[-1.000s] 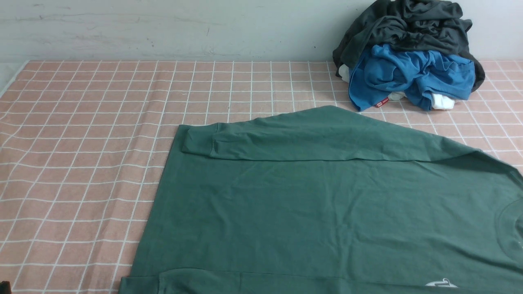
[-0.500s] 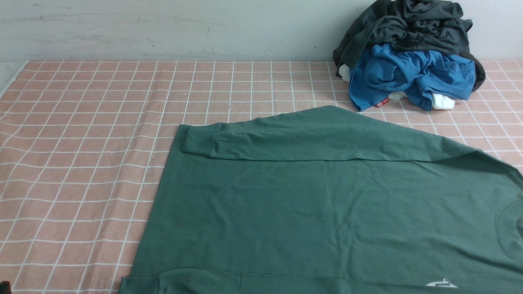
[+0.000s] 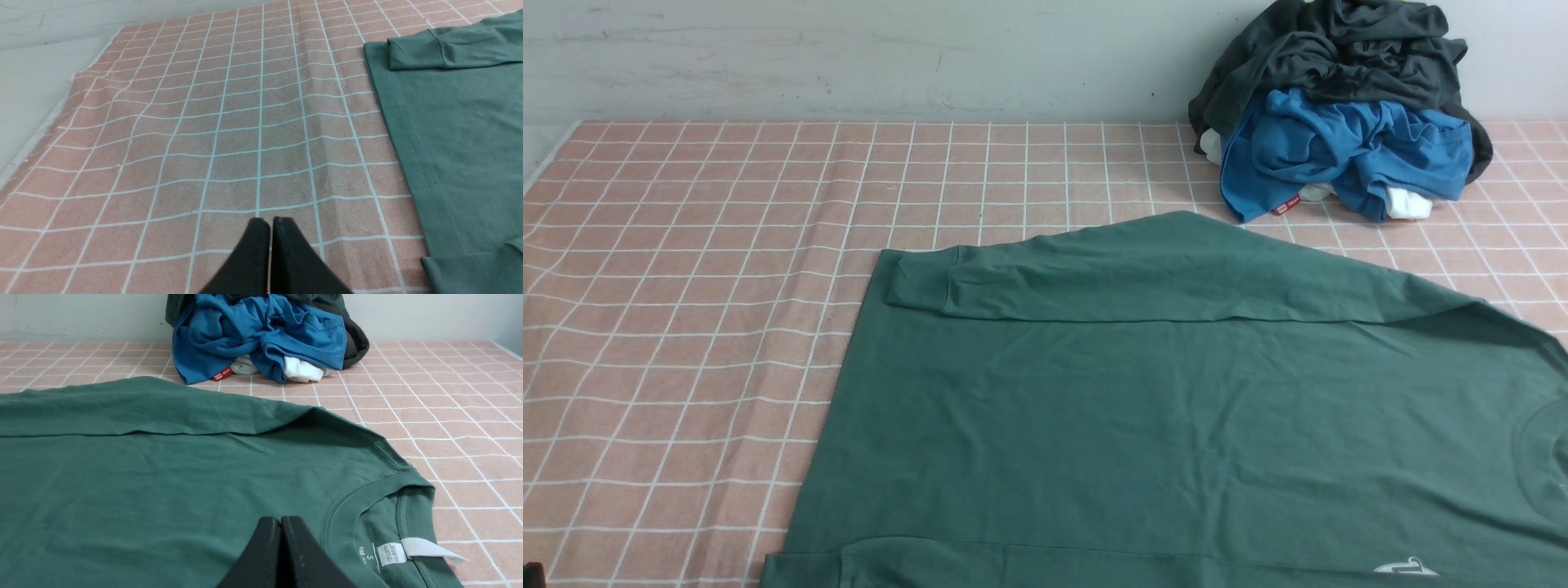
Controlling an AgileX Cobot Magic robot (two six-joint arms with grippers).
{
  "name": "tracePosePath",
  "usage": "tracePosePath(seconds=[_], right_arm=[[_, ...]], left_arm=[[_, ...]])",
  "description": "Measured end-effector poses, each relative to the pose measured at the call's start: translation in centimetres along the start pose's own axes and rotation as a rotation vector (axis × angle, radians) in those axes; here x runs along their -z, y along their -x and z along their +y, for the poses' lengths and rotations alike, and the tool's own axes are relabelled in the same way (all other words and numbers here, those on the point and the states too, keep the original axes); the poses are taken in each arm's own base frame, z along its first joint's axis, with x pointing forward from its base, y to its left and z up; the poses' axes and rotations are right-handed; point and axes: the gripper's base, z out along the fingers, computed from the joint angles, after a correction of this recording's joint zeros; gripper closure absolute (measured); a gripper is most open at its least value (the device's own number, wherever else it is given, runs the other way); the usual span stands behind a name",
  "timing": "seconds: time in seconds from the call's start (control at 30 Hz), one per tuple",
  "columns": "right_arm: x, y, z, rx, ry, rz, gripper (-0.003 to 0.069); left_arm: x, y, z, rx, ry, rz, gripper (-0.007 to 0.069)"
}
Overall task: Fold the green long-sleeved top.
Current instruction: Use the left arm to clamp the cuff closest to it
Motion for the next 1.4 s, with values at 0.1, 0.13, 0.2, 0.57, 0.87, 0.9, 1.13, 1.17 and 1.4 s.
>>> tracePosePath(seconds=[0.1, 0.13, 0.2, 0.57, 0.87, 0.9, 1.13, 1.17, 1.4], right_arm=[[0.0, 0.0, 0.1, -0.024, 0.007, -0.001, 0.0667], [0.0, 0.0, 0.1, -0.032, 0.009, -0.001, 0.0667], [0.0, 0.0, 0.1, -0.050, 0.014, 0.000, 0.0667], [0.0, 0.0, 0.6, -0.249, 0.061, 0.011, 0.0667], [0.2, 0.5, 1.9, -0.983, 0.213, 0.056, 0.0667], [0.2, 0.5, 1.9, -1.025, 0.224, 0.057, 0.0667], [0.2, 0.9, 1.8, -1.061, 0.229, 0.015, 0.0667], [0.2, 1.0, 1.7, -1.071, 0.227, -0.002, 0.0667], [0.2, 1.1, 1.6, -1.020, 0.225, -0.017, 0.0667]], left_arm=[[0.0, 0.0, 0.0, 0.000, 0.000, 0.000, 0.0627], [0.0, 0.0, 0.0, 0.000, 0.000, 0.000, 0.0627], [0.0, 0.0, 0.0, -0.013, 0.004, 0.001, 0.0627], [0.0, 0.2, -0.7, 0.327, -0.081, -0.031, 0.0627], [0.2, 2.0, -0.8, 1.013, -0.201, -0.170, 0.0627], [0.2, 2.1, -0.8, 1.072, -0.212, -0.176, 0.0627], [0.3, 2.5, -0.5, 1.334, -0.248, -0.213, 0.0627], [0.4, 2.6, -0.5, 1.400, -0.260, -0.214, 0.0627], [1.1, 3.9, -1.2, 1.255, -0.345, -0.197, 0.0627]])
